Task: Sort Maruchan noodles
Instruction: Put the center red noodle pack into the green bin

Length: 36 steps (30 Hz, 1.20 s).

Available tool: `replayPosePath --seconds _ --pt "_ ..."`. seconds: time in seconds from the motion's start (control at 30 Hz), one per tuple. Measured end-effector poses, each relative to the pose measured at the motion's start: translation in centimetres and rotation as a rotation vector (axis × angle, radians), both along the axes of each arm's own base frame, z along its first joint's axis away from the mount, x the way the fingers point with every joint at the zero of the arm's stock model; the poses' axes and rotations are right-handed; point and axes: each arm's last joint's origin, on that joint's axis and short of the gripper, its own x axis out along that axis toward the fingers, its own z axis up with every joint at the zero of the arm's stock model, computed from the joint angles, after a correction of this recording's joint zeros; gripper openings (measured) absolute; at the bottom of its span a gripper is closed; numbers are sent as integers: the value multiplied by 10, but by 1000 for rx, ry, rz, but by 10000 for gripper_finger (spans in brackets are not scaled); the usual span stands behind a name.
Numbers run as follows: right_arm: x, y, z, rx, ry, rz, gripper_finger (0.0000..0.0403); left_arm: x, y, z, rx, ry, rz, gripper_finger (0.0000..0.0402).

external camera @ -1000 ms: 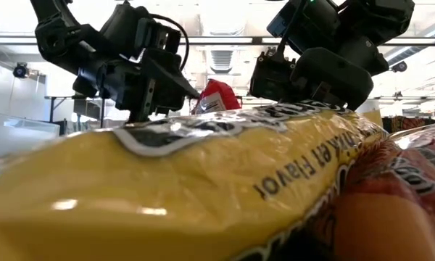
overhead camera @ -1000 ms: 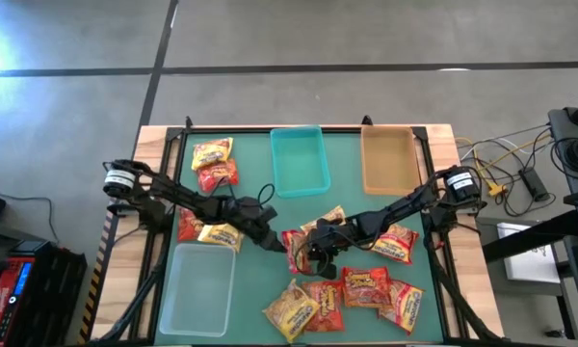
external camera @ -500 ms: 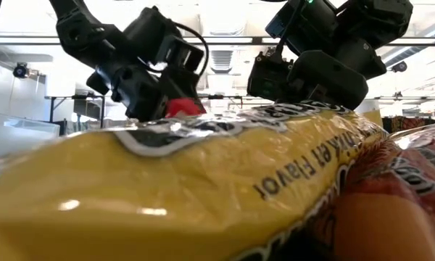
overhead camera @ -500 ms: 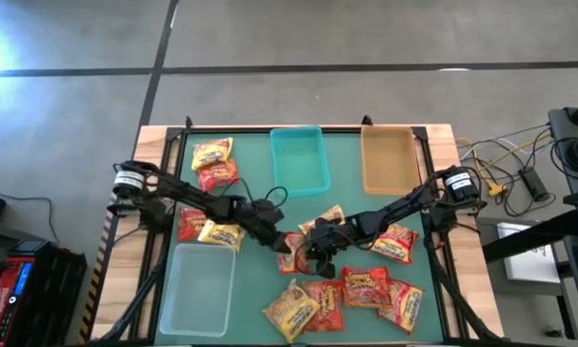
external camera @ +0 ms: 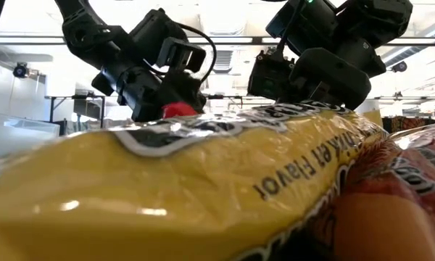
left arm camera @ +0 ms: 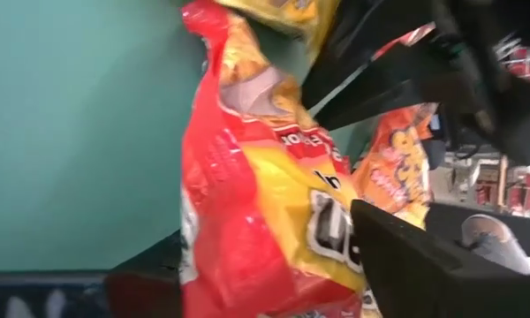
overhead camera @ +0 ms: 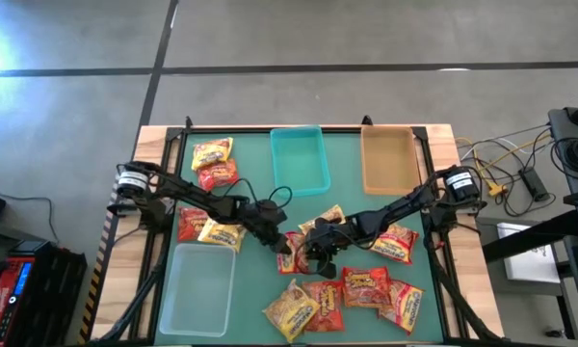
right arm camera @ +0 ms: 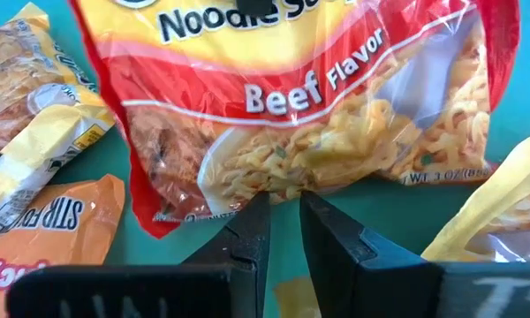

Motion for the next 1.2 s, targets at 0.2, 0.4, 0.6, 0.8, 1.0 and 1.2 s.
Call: replayPosePath --seconds 0.2,0.4,0.6,0.8,1.0,1.2 --pt "-4 -1 6 -7 21 0 56 -2 0 -2 25 -7 -21 121" --pt "-8 -2 9 -16 50 -3 56 -1 3 0 45 -28 -31 53" --pt "-13 -3 16 -23 68 -3 56 -2 10 11 54 -70 -28 31" --pt "-15 -3 20 -26 73 -2 56 -1 22 32 56 -148 -33 31" --pt "-17 -4 22 -28 83 -2 56 -8 45 54 113 -228 -1 31" --pt "-22 -6 25 -45 114 7 56 -19 97 74 245 -302 103 30"
